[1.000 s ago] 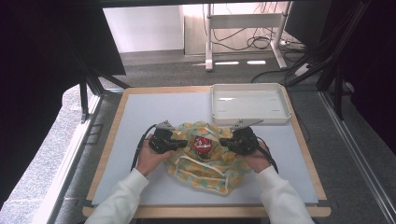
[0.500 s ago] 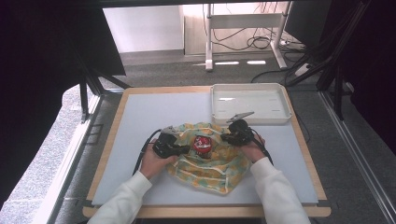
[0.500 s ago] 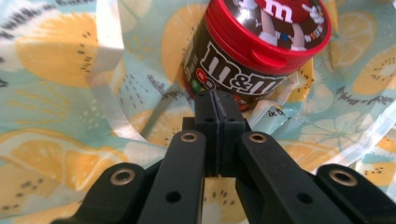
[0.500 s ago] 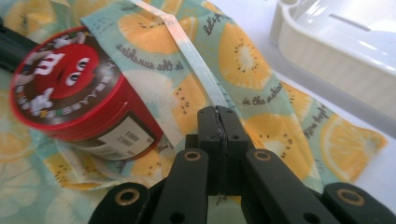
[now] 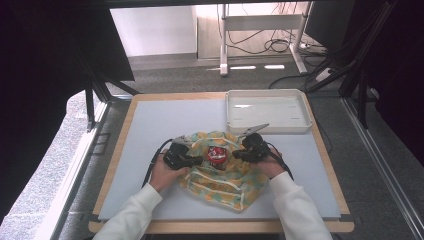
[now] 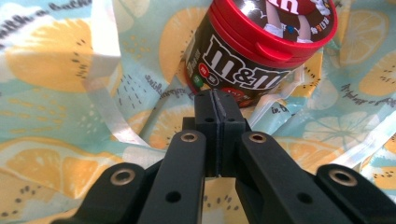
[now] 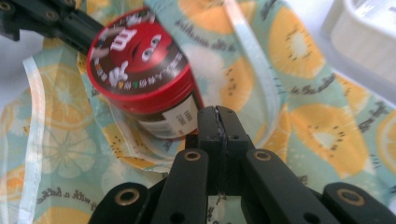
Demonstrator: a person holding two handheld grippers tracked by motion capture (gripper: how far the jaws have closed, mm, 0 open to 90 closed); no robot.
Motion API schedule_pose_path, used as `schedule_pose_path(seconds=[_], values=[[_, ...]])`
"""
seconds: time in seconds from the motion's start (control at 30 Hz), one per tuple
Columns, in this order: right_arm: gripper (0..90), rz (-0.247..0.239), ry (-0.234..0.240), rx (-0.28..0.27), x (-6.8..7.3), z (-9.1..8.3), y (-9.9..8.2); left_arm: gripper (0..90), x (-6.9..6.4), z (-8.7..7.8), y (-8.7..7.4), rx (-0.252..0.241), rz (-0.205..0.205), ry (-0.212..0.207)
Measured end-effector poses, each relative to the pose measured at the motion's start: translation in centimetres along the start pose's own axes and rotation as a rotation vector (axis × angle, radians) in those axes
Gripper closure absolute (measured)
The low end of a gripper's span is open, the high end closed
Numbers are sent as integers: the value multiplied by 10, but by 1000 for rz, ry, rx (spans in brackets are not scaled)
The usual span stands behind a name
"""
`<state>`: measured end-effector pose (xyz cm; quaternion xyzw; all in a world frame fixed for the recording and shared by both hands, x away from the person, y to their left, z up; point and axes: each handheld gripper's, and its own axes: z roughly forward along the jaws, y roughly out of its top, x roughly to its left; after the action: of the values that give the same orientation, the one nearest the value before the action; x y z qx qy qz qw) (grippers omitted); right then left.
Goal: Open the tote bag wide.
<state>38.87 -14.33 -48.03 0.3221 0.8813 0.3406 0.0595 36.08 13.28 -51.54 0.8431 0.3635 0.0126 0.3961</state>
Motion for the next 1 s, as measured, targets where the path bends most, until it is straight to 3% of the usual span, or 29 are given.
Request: schedule_pose_path(seconds=[0.37,0.6,1.0], values=[[887,100,-64,4,-31,36,8,900,-4,10,-5,43,0,-25],[887,108,-85,22,-38,56,12,900,-6,11,-8,67,3,-35],[888,146,-137,-7,-47,54,10,900,-12,9,-21,86,-4,-77]])
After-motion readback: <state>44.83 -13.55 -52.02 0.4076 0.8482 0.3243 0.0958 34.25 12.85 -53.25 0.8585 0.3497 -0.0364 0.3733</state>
